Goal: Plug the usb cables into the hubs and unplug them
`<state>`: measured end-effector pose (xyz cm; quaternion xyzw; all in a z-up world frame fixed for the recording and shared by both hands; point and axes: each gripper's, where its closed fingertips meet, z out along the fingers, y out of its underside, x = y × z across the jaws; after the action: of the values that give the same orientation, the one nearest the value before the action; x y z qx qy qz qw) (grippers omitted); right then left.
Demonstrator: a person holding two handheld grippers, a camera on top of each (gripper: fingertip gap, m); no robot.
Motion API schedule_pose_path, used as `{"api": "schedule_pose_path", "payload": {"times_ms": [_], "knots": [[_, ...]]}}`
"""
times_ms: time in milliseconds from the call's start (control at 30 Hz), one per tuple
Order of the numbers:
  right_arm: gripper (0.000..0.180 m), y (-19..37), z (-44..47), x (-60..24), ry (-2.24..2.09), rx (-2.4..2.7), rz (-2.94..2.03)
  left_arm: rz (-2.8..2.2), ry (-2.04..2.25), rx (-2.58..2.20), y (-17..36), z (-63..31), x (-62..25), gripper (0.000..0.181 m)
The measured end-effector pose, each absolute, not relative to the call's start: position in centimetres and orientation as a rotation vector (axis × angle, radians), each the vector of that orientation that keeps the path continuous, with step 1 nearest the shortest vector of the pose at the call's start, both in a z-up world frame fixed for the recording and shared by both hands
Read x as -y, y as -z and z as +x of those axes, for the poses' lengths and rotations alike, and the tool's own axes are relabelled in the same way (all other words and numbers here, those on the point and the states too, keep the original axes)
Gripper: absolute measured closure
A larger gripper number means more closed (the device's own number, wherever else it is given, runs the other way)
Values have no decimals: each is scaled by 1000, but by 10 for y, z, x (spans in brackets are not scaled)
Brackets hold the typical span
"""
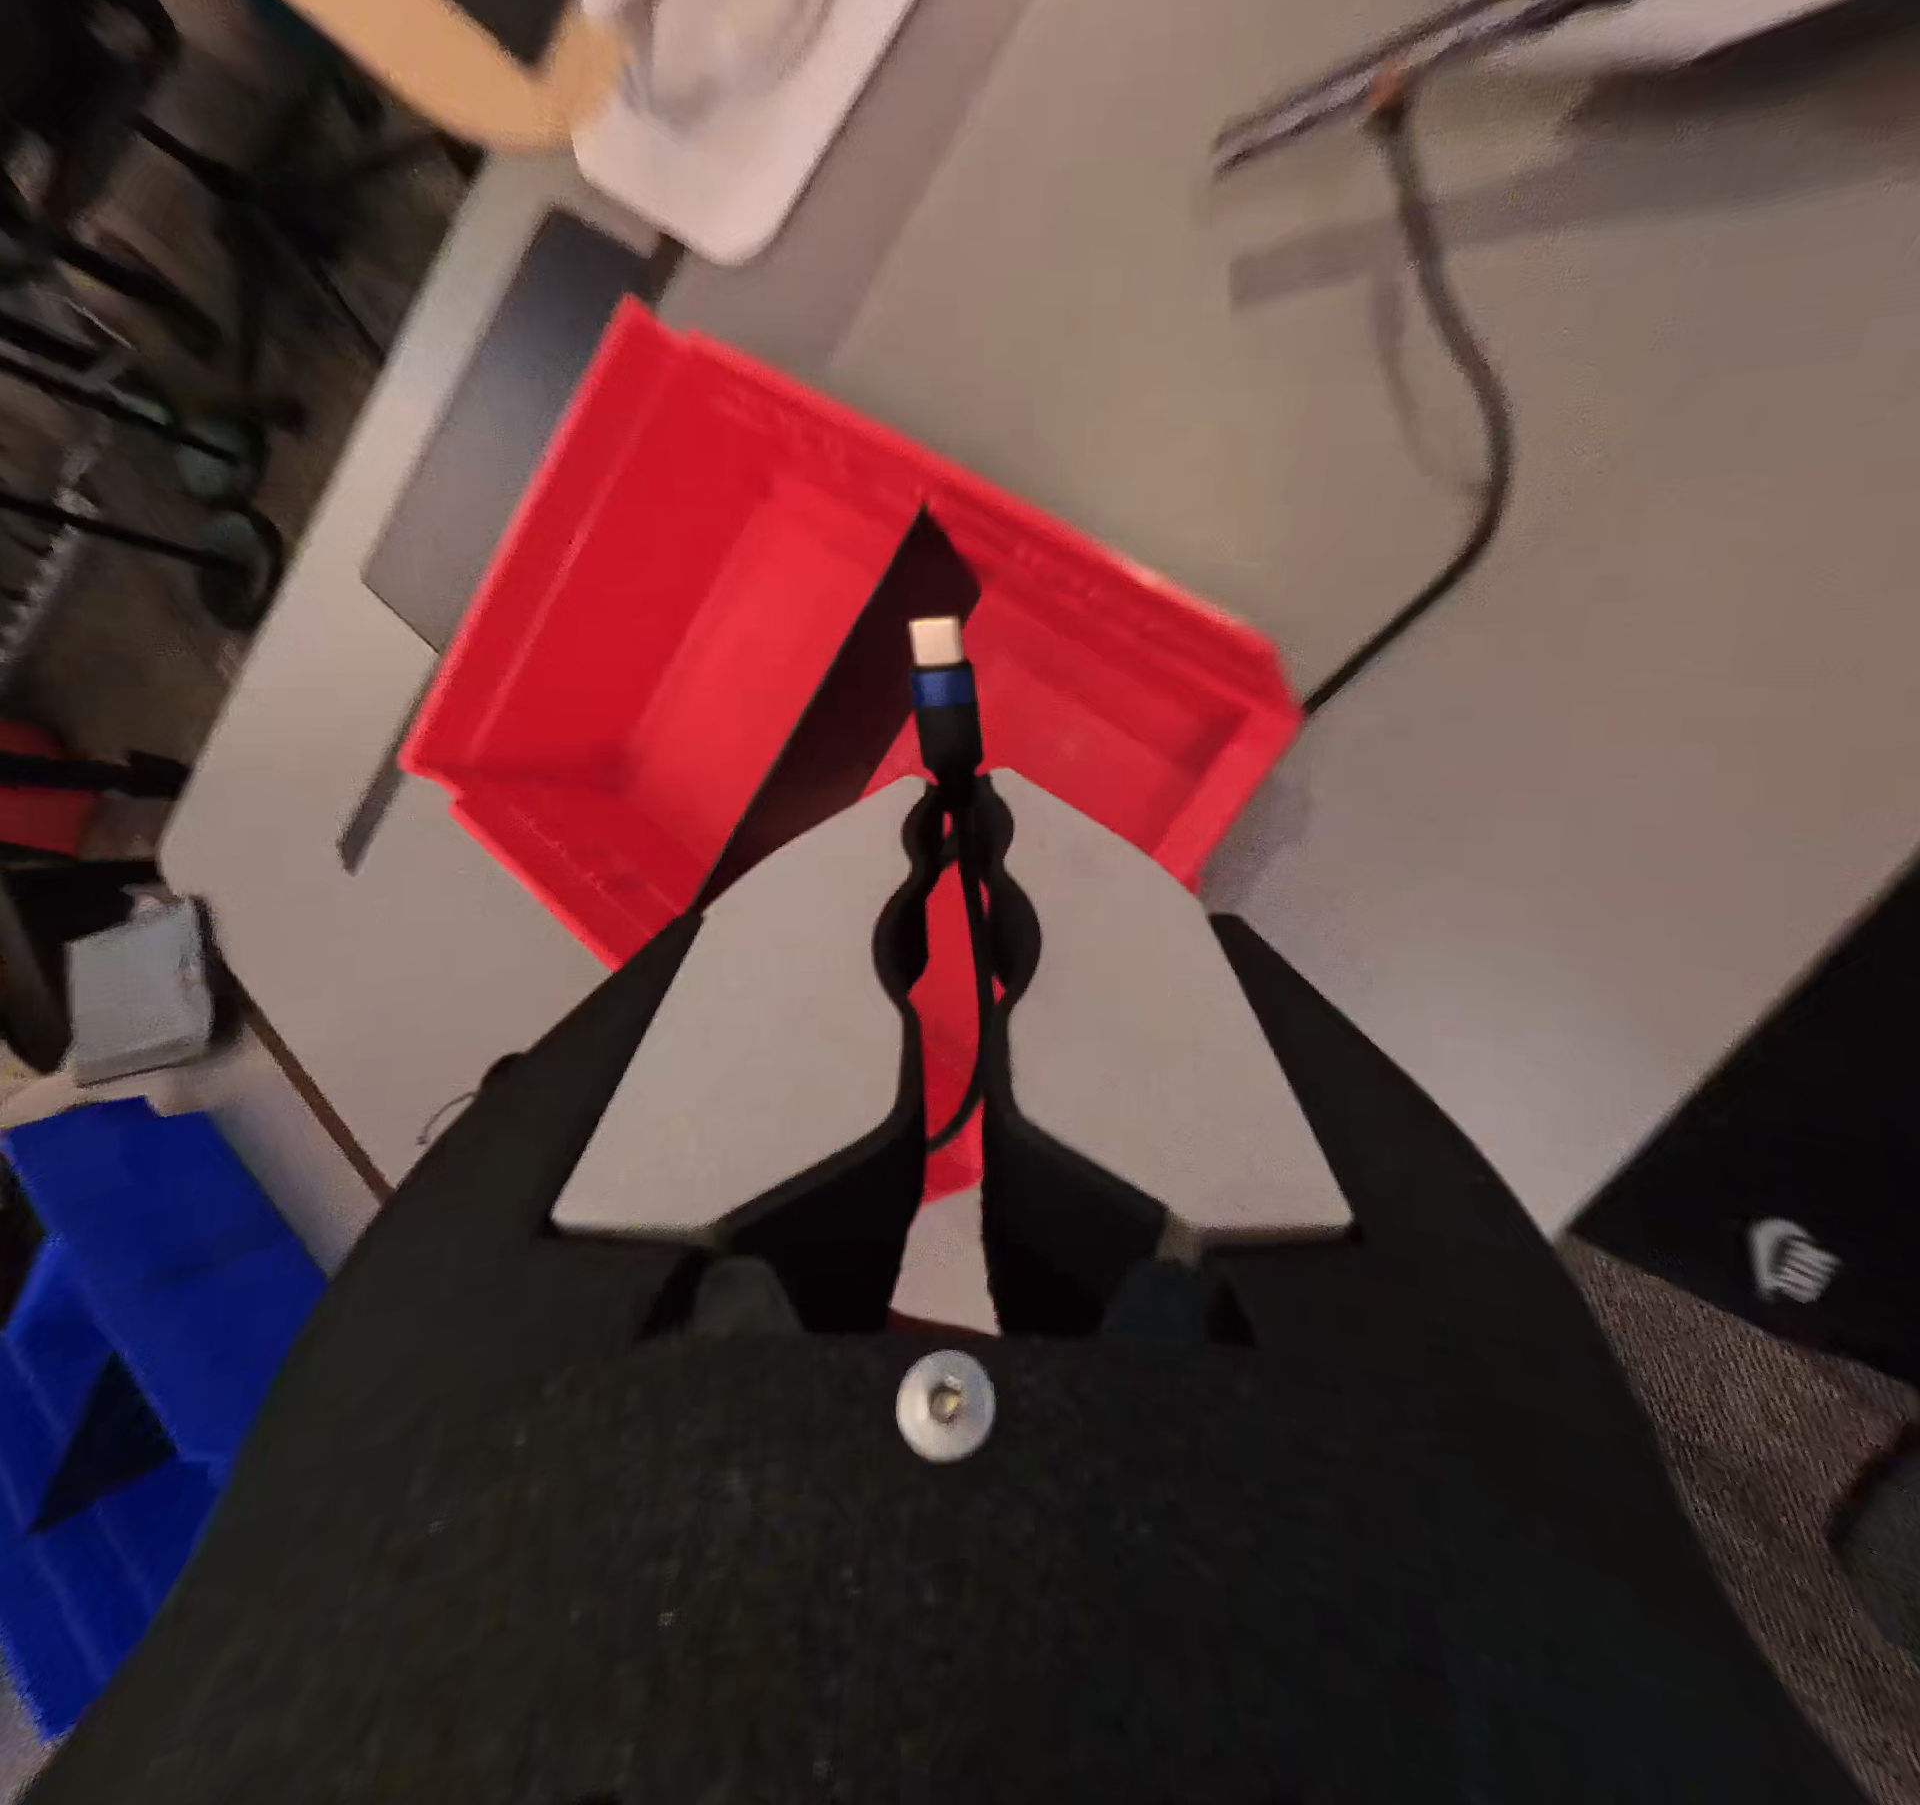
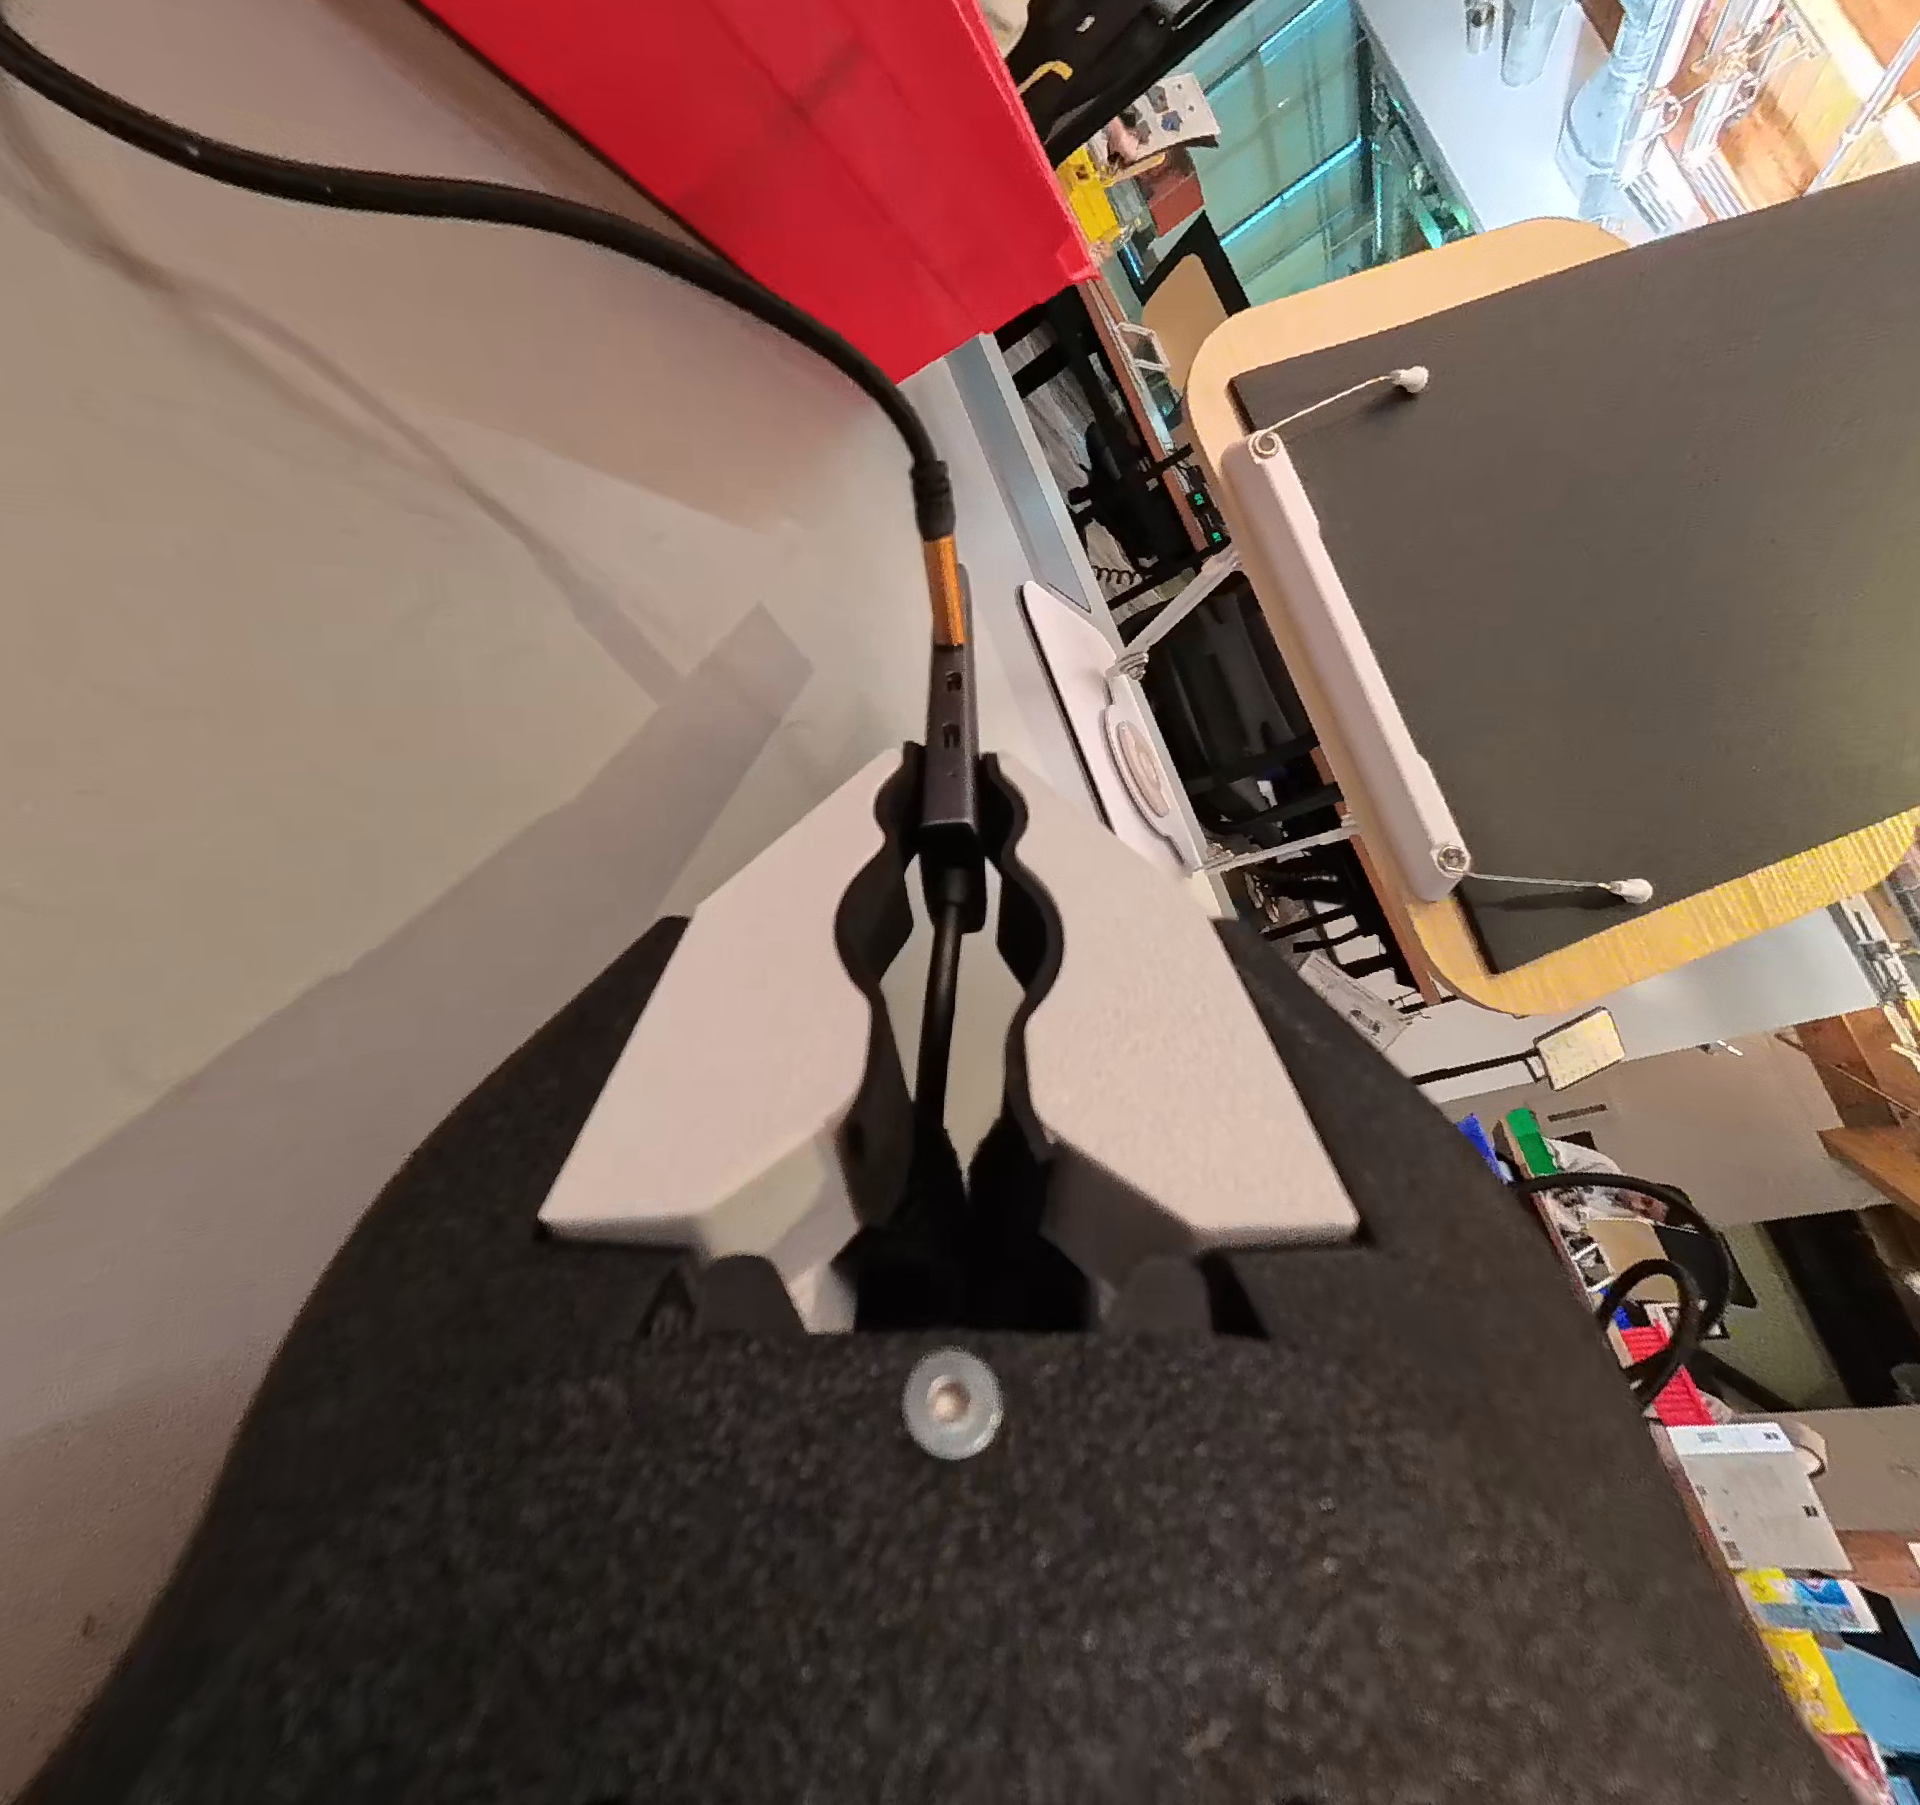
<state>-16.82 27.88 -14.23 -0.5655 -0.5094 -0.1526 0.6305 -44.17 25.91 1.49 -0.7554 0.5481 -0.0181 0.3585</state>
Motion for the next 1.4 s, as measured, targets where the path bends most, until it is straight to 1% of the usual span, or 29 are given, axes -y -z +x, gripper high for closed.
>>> {"api": "schedule_pose_path", "payload": {"times_ms": [100, 167, 233, 333, 433, 567, 700, 800, 867, 1067, 1400], "knots": [[171, 141, -167, -279, 351, 1159, -1294, -1867, 5, -1408, -52, -433, -210, 176], [171, 142, -167, -279, 353, 1160, -1294, -1858, 7, -1409, -49, -420, -183, 176], [171, 142, -168, -278, 356, 1162, -1291, -1890, 49, -1416, -23, -400, -163, 176], [171, 143, -169, -277, 371, 1178, -1280, -1985, 86, -1418, 43, -367, -150, 176], [171, 145, -170, -276, 379, 1195, -1269, -2057, 260, -1445, 101, -319, -136, 175], [171, 147, -173, -274, 371, 1213, -1260, -2126, 436, -1482, 153, -269, -136, 175], [171, 149, -175, -271, 376, 1234, -1245, -2176, 533, -1528, 186, -245, -140, 175], [171, 147, -176, -270, 357, 1230, -1243, -2158, 609, -1460, 185, -233, -152, 176], [171, 145, -176, -269, 345, 1217, -1241, -2113, 672, -1408, 173, -225, -160, 176], [171, 145, -173, -271, 413, 1216, -1229, -2079, 443, -1392, 143, -224, -208, 176], [171, 154, -178, -268, 681, 1354, -1099, -2151, 197, -1670, 160, -212, -223, 176]]}}
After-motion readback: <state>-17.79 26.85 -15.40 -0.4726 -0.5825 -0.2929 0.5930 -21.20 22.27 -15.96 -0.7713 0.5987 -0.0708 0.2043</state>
